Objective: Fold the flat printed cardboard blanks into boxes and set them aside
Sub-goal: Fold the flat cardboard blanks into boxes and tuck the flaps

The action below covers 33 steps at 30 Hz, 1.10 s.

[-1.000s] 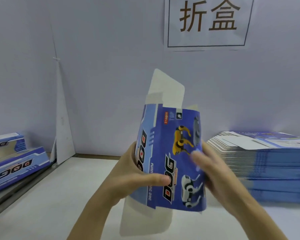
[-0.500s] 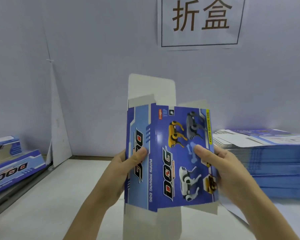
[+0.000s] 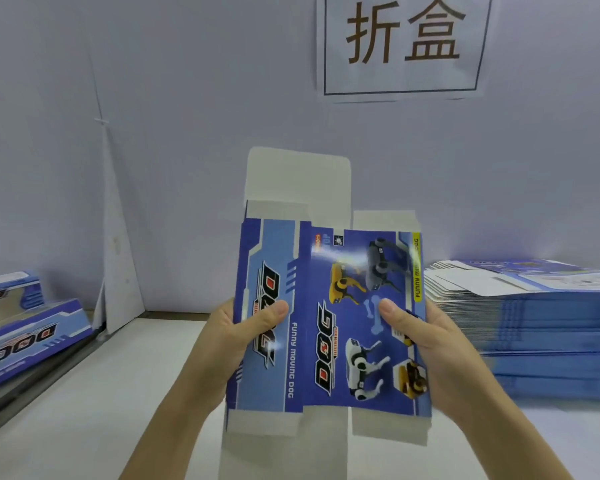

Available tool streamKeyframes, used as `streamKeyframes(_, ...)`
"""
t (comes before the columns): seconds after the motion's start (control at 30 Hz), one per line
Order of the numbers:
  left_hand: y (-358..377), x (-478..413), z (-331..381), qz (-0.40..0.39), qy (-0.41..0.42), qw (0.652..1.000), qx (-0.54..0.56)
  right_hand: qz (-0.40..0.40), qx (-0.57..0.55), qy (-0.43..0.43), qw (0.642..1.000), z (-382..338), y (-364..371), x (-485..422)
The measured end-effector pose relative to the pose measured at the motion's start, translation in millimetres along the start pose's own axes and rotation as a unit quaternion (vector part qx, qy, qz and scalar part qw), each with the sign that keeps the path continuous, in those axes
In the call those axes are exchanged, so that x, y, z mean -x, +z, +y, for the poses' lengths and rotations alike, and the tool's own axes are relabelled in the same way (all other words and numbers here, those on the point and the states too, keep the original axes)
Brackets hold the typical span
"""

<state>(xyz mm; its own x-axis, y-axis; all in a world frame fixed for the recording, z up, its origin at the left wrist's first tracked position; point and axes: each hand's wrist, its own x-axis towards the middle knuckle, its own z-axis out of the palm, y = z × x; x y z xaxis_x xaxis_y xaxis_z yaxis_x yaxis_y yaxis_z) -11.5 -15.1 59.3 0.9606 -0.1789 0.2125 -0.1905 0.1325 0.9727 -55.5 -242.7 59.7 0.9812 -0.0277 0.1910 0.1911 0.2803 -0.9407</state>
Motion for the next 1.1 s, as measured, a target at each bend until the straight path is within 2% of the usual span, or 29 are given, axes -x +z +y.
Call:
streamKeyframes(0.5,3.3,-0.3,-4.3,-0.002,0.001,1.000,-0.019,0.010,0.035,-0.014,0.999,-8.4,0.4,5.1)
streamKeyframes(0.6,7.8,-0.5,-1.4,-0.006,0.028,0.999,-0.034,0.025,0.063,-0.043,0.997,-10.6,3.4,5.7)
streamKeyframes(0.7,15.5,2.3,4.0,-0.008,0.082,0.996,-0.025,-0.002,0.111,-0.070,0.991,-13.8,8.7,8.9)
streamKeyframes(0.8,20.6,6.0,7.4,-0.023,0.091,0.995,-0.016,-0.047,0.165,-0.083,0.982,-16.1,12.9,13.0)
streamKeyframes(0.87,17.9,7.7,9.0,-0.048,0.076,0.996,-0.013,-0.058,0.175,-0.095,0.978,-16.8,13.7,14.3)
streamKeyframes(1.0,8.1,14.8,13.7,-0.134,0.011,0.991,0.006,-0.017,0.206,-0.192,0.959,-20.1,8.7,16.2)
streamKeyframes(1.1,8.2,17.9,12.2,-0.172,-0.039,0.982,0.070,-0.039,0.246,-0.222,0.943,-24.5,5.0,19.8)
